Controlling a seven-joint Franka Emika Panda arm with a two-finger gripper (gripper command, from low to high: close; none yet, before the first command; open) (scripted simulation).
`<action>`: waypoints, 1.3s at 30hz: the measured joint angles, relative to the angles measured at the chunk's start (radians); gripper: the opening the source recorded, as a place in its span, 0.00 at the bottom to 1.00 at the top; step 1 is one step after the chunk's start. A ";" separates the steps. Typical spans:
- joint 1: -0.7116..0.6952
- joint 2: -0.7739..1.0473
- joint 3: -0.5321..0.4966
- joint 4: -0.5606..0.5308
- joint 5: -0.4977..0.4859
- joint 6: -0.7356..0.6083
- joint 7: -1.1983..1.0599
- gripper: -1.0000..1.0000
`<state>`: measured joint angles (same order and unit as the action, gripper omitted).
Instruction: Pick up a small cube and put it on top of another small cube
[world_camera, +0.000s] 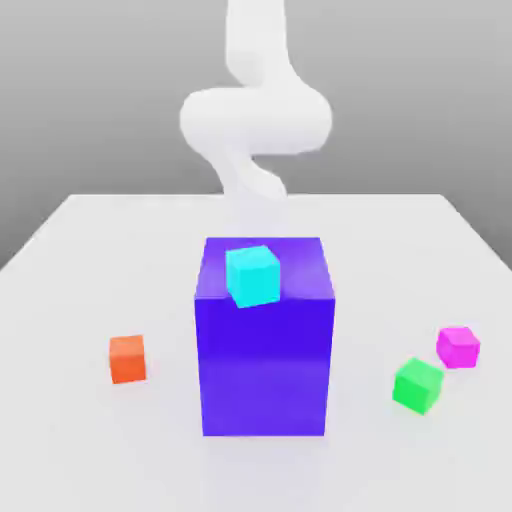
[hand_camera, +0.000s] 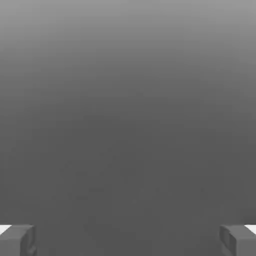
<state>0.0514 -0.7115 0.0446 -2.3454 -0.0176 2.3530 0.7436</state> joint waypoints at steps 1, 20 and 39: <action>0.024 0.041 0.020 -0.020 -0.008 0.024 -0.026 0.50; 0.460 0.733 0.346 -0.370 -0.111 0.438 -0.491 0.50; 0.678 1.023 0.133 -0.354 -0.347 0.645 -0.368 0.00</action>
<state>0.7294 0.3113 0.1775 -2.6992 -0.3644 2.9982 0.3760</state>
